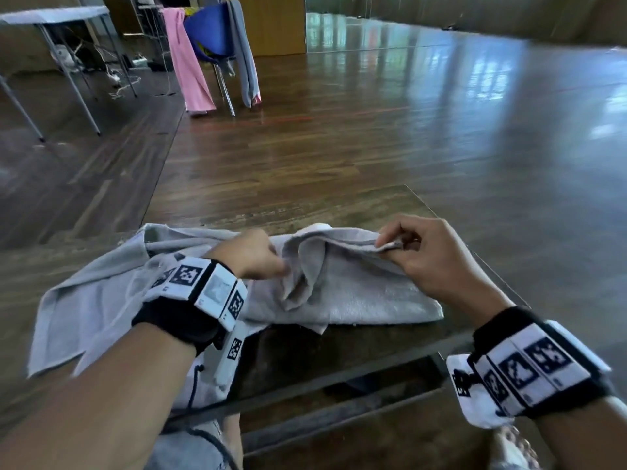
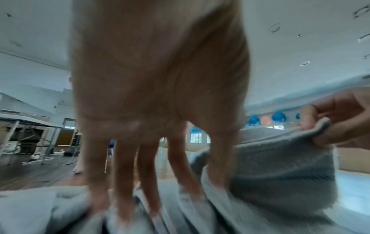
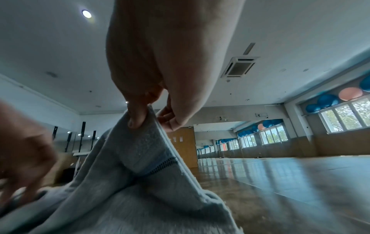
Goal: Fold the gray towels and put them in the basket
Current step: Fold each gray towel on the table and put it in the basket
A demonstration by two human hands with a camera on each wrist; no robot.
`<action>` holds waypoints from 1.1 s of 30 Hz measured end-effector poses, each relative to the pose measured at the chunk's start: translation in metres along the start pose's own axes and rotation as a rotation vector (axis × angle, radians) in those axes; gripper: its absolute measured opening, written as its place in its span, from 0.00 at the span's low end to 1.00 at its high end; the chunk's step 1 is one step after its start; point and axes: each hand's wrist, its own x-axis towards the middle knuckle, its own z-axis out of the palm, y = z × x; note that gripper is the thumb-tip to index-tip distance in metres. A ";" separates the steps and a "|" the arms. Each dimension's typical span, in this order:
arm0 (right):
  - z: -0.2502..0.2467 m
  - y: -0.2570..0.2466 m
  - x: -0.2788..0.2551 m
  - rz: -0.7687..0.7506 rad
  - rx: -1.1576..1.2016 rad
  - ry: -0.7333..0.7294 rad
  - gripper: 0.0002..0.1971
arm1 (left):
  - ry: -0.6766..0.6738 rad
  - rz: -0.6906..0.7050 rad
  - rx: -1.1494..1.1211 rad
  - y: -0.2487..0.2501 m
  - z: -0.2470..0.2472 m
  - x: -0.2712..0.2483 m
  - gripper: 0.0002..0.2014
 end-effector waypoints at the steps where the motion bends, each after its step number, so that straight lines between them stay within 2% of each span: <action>1: 0.001 -0.001 -0.007 -0.013 -0.012 -0.014 0.11 | 0.142 0.033 -0.087 0.005 0.006 -0.004 0.14; 3: 0.002 -0.002 -0.016 -0.035 -0.039 -0.033 0.11 | 0.359 0.209 -0.227 0.024 0.013 -0.012 0.09; 4: 0.001 -0.002 -0.017 -0.038 -0.053 -0.040 0.10 | 0.382 0.311 -0.272 0.034 0.013 -0.016 0.08; 6: -0.001 -0.003 -0.017 -0.051 -0.063 -0.029 0.08 | 0.334 0.483 -0.301 0.053 0.013 -0.021 0.10; 8: -0.002 -0.004 -0.013 -0.076 -0.031 0.018 0.07 | 0.284 0.563 -0.288 0.068 0.014 -0.020 0.10; 12: -0.003 -0.006 -0.006 -0.121 0.055 0.105 0.05 | 0.233 0.568 -0.413 0.084 0.015 -0.011 0.15; 15: -0.002 -0.003 -0.001 -0.058 0.082 0.150 0.05 | 0.214 0.533 -0.504 0.092 0.014 -0.003 0.15; 20: -0.002 0.005 0.007 0.037 -0.046 0.220 0.08 | 0.424 0.466 -0.402 0.093 0.017 0.007 0.06; 23: -0.001 0.009 0.009 0.048 0.005 0.214 0.07 | 0.377 0.473 -0.361 0.095 0.021 0.008 0.09; 27: 0.002 0.014 0.011 0.072 0.068 0.234 0.10 | 0.307 0.463 -0.339 0.100 0.021 0.009 0.07; 33: 0.000 0.015 0.012 0.098 0.137 0.279 0.12 | 0.228 0.431 -0.493 0.104 0.021 0.006 0.11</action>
